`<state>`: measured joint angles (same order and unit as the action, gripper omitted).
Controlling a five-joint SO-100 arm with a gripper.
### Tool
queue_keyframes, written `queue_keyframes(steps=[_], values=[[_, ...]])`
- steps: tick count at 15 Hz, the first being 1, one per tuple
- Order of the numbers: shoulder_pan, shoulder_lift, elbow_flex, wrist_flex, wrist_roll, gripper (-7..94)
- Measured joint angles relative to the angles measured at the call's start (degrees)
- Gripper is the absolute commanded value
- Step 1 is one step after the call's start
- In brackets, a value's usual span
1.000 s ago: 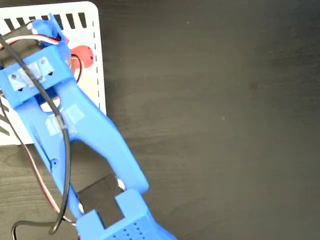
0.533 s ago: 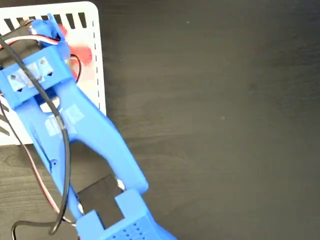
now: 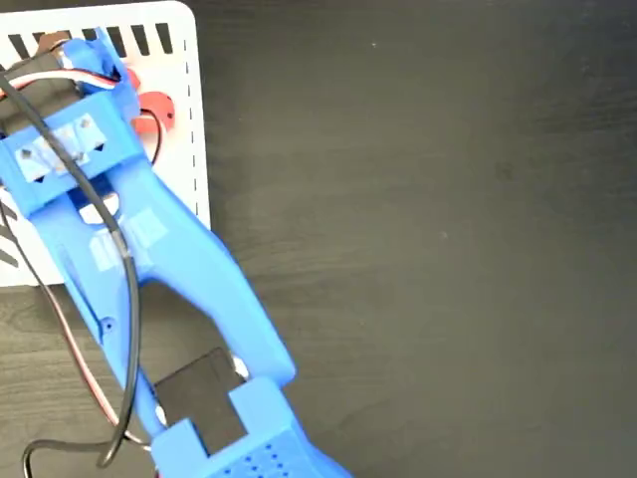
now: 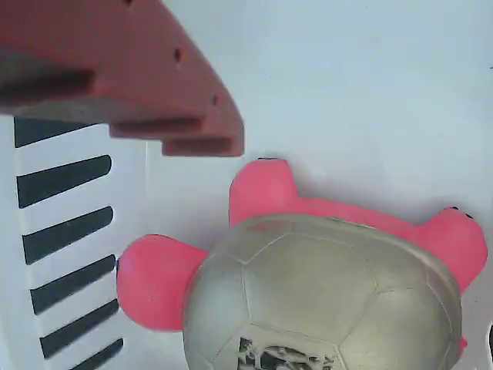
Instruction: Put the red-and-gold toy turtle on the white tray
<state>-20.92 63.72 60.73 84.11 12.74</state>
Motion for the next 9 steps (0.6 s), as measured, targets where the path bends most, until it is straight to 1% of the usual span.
queue_keyframes(steps=[1, 2, 3, 6, 9], values=[[0.0, 0.0, 0.0, -0.4, 0.0, 49], [0.0, 0.0, 0.0, -0.6, -0.2, 23], [0.0, 0.0, 0.0, -0.6, -0.2, 0], [0.0, 0.0, 0.0, -0.9, 0.0, 0], [0.4, 0.5, 0.4, -3.8, 1.4, 0]])
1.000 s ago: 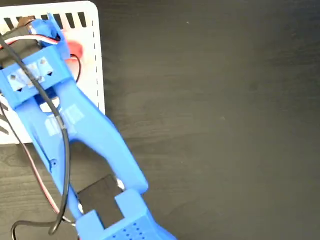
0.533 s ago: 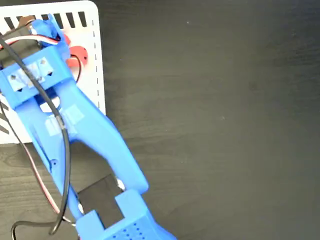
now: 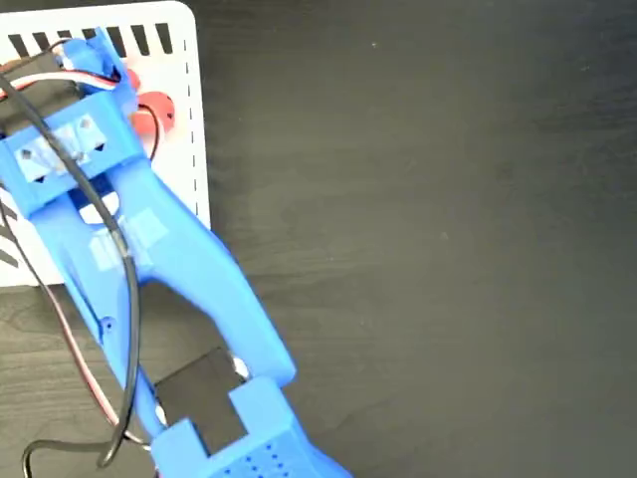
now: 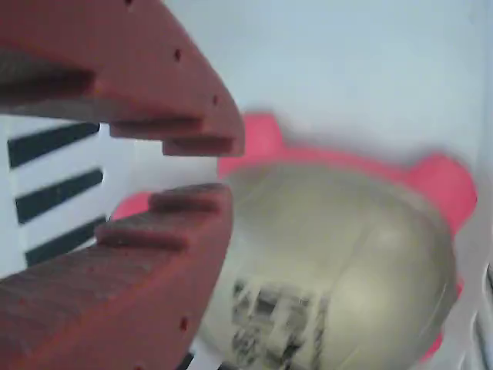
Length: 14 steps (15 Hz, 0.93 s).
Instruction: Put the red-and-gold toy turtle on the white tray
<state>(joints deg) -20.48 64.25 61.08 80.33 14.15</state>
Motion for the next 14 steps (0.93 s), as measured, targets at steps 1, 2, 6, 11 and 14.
queue_keyframes(steps=[1, 2, 6, 11, 14], values=[[0.5, 1.8, 1.6, -1.7, 0.4, 0], [1.1, 6.5, 5.7, -5.4, 0.3, 0], [5.2, 34.5, 26.0, -20.2, -5.7, 0], [17.6, 68.9, 57.0, -36.1, -14.2, 0], [19.3, 82.2, 74.2, -40.3, -14.9, 0]])
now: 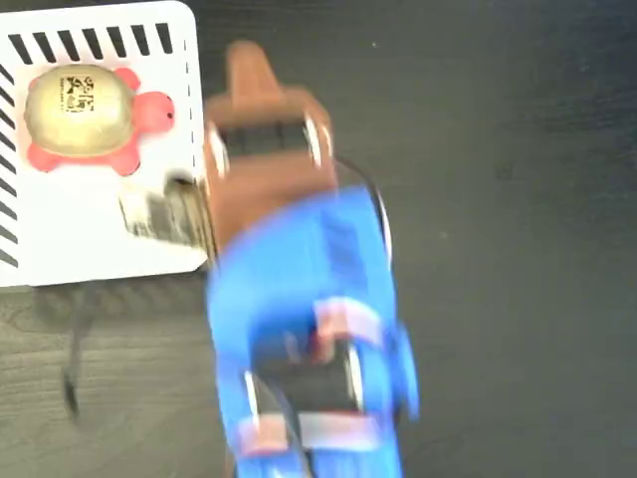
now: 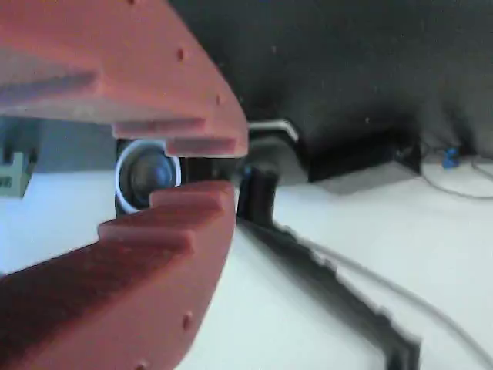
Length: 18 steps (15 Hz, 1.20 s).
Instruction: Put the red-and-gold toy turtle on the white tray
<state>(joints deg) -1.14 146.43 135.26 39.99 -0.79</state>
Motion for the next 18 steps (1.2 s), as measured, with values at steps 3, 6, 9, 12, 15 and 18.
queue_keyframes(steps=[3, 6, 9, 12, 15, 18], values=[[0.0, 14.4, 17.8, 4.7, 0.5, 0], [1.1, 27.0, 26.7, 15.4, 0.5, 0], [1.1, 35.4, 29.2, 25.2, 0.5, 0], [1.1, 39.3, 32.3, 31.7, 0.5, 0], [1.1, 39.4, 32.6, 31.8, 0.5, 0], [1.1, 39.4, 32.6, 31.8, 0.5, 0]])
